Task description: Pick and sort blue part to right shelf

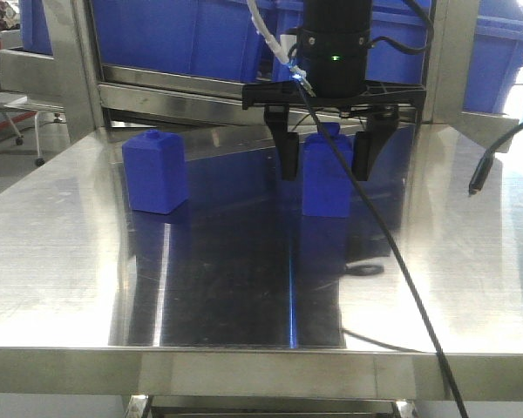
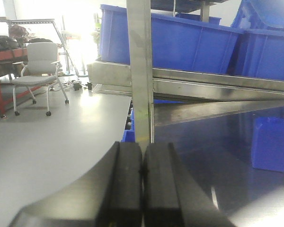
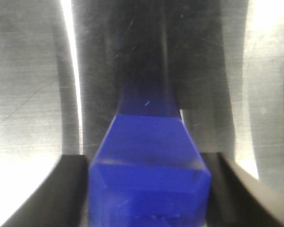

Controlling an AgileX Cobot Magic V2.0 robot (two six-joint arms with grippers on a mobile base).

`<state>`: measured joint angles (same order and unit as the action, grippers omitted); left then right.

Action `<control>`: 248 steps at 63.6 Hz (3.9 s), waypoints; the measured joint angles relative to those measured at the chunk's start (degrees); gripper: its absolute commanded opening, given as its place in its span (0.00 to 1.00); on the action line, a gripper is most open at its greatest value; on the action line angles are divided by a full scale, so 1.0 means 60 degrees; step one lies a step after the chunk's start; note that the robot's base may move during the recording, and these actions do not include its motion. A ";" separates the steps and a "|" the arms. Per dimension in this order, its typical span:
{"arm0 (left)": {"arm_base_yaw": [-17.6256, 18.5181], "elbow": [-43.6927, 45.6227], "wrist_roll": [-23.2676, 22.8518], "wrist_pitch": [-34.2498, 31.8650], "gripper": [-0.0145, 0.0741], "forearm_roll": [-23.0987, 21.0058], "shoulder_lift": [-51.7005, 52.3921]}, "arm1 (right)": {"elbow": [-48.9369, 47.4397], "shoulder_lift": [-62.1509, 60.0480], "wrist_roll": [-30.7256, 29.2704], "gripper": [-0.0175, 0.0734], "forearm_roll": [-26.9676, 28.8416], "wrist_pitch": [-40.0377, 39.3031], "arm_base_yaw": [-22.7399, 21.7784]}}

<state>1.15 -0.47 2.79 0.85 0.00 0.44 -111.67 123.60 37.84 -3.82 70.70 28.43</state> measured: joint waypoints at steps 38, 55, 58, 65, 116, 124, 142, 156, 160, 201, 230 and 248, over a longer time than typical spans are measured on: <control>0.0000 0.0000 0.0000 0.0000 0.32 0.0000 0.0000 | 0.0016 -0.1143 -0.1835 0.65 -0.0422 0.0019 0.0000; 0.0000 0.0000 0.0000 0.0000 0.32 0.0000 0.0000 | 0.0227 -0.2274 -0.3849 0.65 -0.0441 0.0093 -0.0239; 0.0000 0.0000 0.0000 0.0000 0.32 0.0000 0.0000 | 0.0475 -0.2524 -0.3920 0.65 -0.0441 0.0071 -0.0303; 0.0000 0.0000 0.0000 0.0000 0.32 0.0000 0.0000 | 0.1560 -0.3218 -0.3971 0.65 -0.0471 -0.0617 -0.0493; 0.0000 0.0000 0.0000 0.0000 0.32 0.0000 0.0000 | 1.0682 -0.9915 -0.6089 0.65 0.0636 -0.7013 -0.3436; 0.0000 0.0000 0.0000 0.0000 0.32 0.0000 0.0000 | 1.1714 -1.1111 -0.6172 0.65 0.0636 -0.7555 -0.4092; 0.0000 0.0000 0.0000 0.0000 0.32 0.0000 0.0000 | 1.3423 -1.3728 -0.6187 0.65 0.0636 -0.9435 -0.4430; 0.0000 0.0000 0.0000 0.0000 0.32 0.0000 0.0000 | 1.4506 -1.5578 -0.6149 0.65 0.0636 -1.0565 -0.4430; 0.0000 0.0000 0.0000 0.0000 0.32 0.0000 0.0000 | 1.4712 -1.5901 -0.6136 0.65 0.0636 -1.0613 -0.4430; 0.0000 0.0000 0.0000 0.0000 0.32 0.0000 0.0000 | 1.5036 -1.6877 -0.6072 0.65 0.0636 -1.0556 -0.4430; 0.0000 0.0000 0.0000 0.0000 0.32 0.0000 0.0000 | 1.5036 -1.6877 -0.6082 0.65 0.0636 -1.0556 -0.4430; 0.0000 0.0000 0.0000 0.0000 0.32 0.0000 0.0000 | 1.5036 -1.6877 -0.6082 0.65 0.0636 -1.0556 -0.4430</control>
<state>1.15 -0.47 2.79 0.85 0.00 0.44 -21.46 22.33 1.35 0.00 7.37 1.84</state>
